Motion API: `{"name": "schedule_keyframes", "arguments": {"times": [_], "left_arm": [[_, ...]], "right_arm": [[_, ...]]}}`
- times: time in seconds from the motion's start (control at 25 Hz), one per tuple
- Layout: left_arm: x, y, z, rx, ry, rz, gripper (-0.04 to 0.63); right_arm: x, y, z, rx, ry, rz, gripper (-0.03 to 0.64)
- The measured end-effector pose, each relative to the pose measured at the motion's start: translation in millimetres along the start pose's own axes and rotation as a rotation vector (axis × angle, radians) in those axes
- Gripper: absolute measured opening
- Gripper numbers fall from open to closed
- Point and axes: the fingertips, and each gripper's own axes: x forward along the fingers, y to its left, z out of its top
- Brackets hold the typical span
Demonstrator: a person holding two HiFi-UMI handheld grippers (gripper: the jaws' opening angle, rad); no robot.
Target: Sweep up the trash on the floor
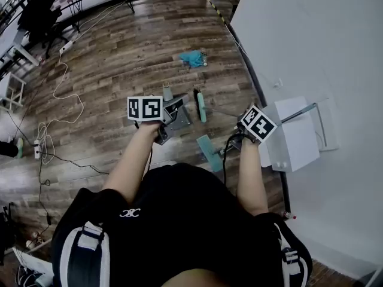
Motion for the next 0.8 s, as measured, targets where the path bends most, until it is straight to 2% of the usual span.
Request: {"name": "schedule_keyframes", "arguments": {"times": [0.56,0.8], "left_arm": [[-28.1,34.6,29.7,-0.021,-0.018,-0.014,-0.002],[-24.2,60.9,48.7,-0.036,-0.033,0.016,-0.002]], "right_arm": [[7.3,23.0,2.4,0.107,-0.009,-0.043,0.028],[41.5,25.7,5.4,0.142,0.013,-0.047,0.028]]}}
